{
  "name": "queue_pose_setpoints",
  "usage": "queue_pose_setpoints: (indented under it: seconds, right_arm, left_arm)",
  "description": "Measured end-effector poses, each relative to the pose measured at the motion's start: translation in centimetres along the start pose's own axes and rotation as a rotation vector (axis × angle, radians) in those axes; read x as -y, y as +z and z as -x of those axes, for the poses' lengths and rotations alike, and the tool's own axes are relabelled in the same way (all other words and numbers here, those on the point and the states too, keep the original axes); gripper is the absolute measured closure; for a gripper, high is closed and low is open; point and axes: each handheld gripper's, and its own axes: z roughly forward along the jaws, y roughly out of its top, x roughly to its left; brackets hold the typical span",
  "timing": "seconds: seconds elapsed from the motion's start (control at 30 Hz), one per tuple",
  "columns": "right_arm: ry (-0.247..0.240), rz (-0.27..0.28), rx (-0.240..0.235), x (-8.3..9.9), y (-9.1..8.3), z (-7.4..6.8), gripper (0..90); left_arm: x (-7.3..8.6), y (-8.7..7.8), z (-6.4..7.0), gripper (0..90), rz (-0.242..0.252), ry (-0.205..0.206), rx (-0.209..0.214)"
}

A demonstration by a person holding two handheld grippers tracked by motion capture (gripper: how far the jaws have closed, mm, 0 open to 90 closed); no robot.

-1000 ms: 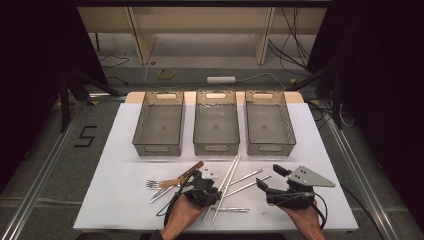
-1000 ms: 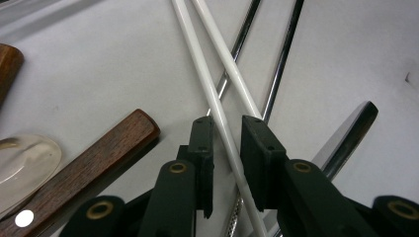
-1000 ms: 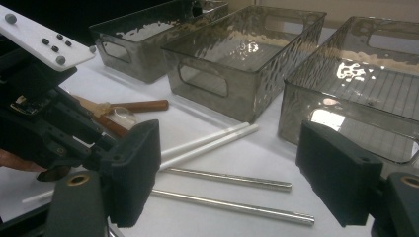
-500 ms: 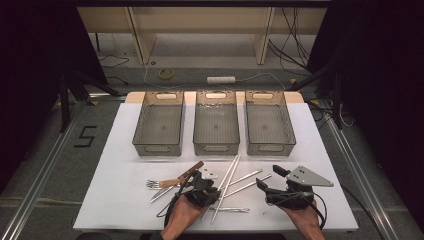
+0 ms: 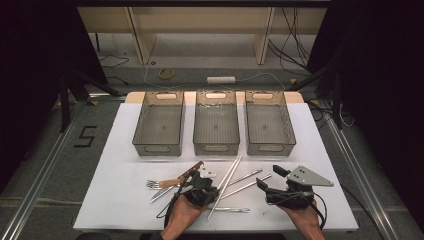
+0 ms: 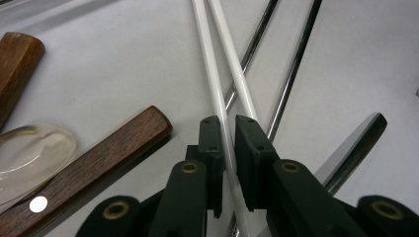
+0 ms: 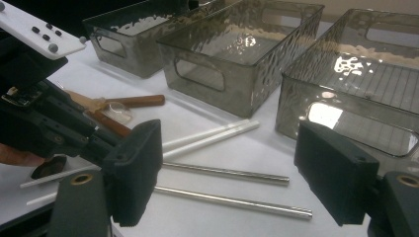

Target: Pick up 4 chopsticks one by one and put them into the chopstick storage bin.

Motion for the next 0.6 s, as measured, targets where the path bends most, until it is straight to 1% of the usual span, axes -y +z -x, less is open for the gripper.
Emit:
queue_pose_setpoints:
  seconds: [0.1, 0.27, 0.33, 0.4, 0.47, 0.6]
  right_arm:
    - [-0.002, 0.0, -0.001, 0.01, 0.01, 0.0, 27.6]
    - [0.0, -0.001, -0.001, 0.01, 0.04, 0.01, 27.6]
    - [-0.002, -0.001, 0.0, 0.0, 0.02, -0.02, 27.6]
    - [-0.002, 0.0, 0.0, -0.01, 0.01, -0.02, 27.6]
    - [-0.002, 0.0, -0.001, 0.0, 0.01, -0.02, 27.6]
    - [-0.003, -0.001, -0.001, -0.01, 0.01, -0.03, 27.6]
  left_arm:
    - [0.0, -0.04, -0.11, 82.0, 0.002, -0.016, 0.003]
    - [0.02, -0.06, -0.31, 82.7, 0.006, -0.029, 0.012]
    - [0.02, -0.08, -0.36, 83.1, 0.014, -0.035, 0.007]
    - [0.02, -0.15, -0.62, 83.7, 0.016, -0.038, 0.002]
    - [0.04, -0.15, -0.83, 84.2, 0.018, -0.05, 0.01]
    - [0.05, -0.15, -0.83, 84.3, 0.02, -0.048, 0.007]
